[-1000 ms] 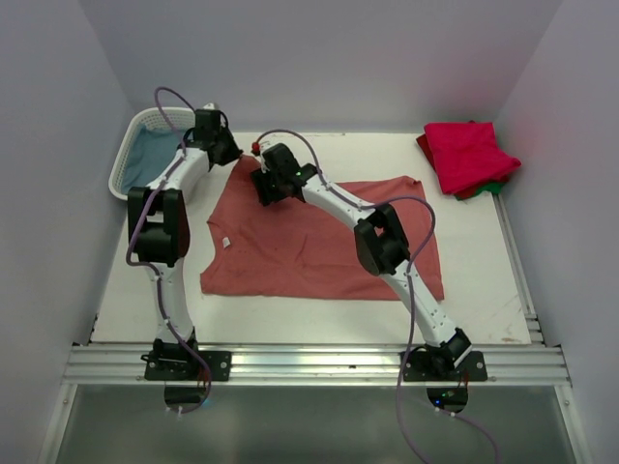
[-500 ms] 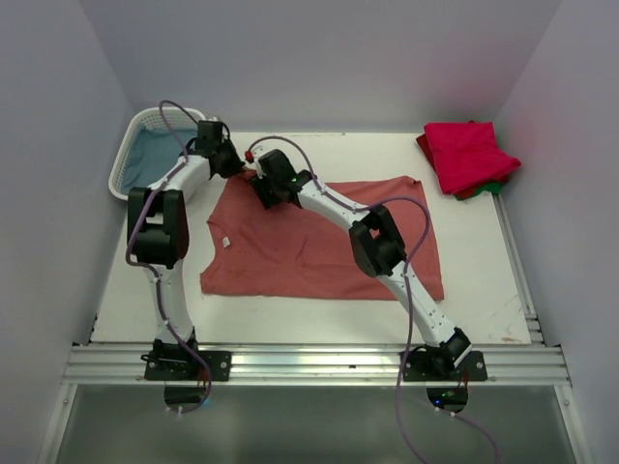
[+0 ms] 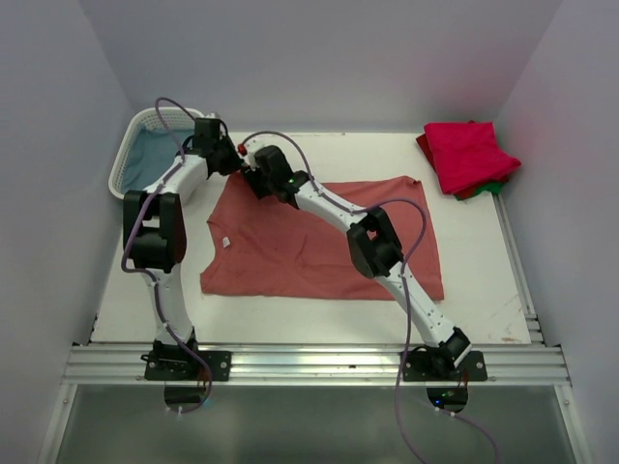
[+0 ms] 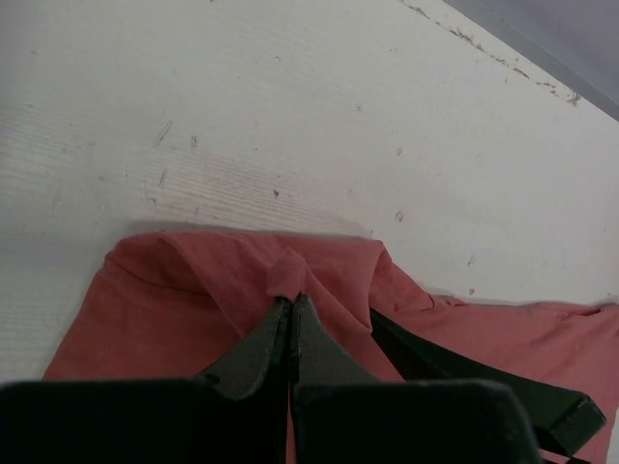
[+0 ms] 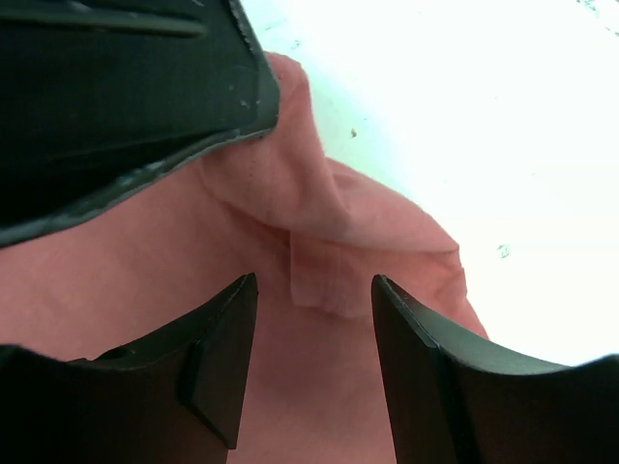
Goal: Fold and stack the t-shirts
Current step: Fold the tshirt
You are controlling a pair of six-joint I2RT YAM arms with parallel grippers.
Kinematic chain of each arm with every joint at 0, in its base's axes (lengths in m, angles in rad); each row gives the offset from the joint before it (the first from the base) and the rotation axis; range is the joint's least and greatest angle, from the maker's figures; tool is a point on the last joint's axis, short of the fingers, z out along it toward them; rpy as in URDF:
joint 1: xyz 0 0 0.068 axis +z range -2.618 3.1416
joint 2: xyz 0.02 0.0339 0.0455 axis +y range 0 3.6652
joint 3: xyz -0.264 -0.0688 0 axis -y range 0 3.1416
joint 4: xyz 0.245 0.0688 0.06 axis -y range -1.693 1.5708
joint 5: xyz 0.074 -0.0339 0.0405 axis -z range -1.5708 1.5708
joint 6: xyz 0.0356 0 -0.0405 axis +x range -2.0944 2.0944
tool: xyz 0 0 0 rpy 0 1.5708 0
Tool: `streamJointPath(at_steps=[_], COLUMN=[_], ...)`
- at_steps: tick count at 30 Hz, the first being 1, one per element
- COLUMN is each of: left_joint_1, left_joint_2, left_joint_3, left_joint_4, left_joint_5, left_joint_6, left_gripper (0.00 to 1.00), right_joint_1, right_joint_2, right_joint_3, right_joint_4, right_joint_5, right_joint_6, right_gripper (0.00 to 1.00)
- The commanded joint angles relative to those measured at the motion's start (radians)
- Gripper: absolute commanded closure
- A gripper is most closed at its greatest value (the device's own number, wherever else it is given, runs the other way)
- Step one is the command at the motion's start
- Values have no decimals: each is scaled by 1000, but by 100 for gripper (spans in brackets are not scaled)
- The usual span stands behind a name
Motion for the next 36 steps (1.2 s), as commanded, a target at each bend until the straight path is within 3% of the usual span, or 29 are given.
streamJointPath(at_steps=[1,9,12,13,19,28,36], left_joint_1=[0,0,0,0,1,12,35], left_joint_2=[-54,-54,-59,-61,-61,-33,-13], left_joint_3=[-13,-16,-19,-22,-20,16,38], left_joint_4=[42,47,48,47,42,27,10], left_joint_5=[19,32,33,32,19,-5,-50], left_joint_6=[-8,-17,-17,-16,-10,-4,13], left_gripper=[100,100,100,100,100,100,100], right_joint_1=[6,4,4,6,6,4,4], right_joint_2=[59,65,61,58,6,-221,-294], right_joint_3=[60,67,60,49,-34,-317,-370], right_joint_4=[64,81,86,90,115,199,184], right_joint_5=[47,79,91,94,101,131,122], right_joint_6=[-36,-31,-30,-28,-22,-68,-99], right_gripper=[45,48,59,69,89,93,89])
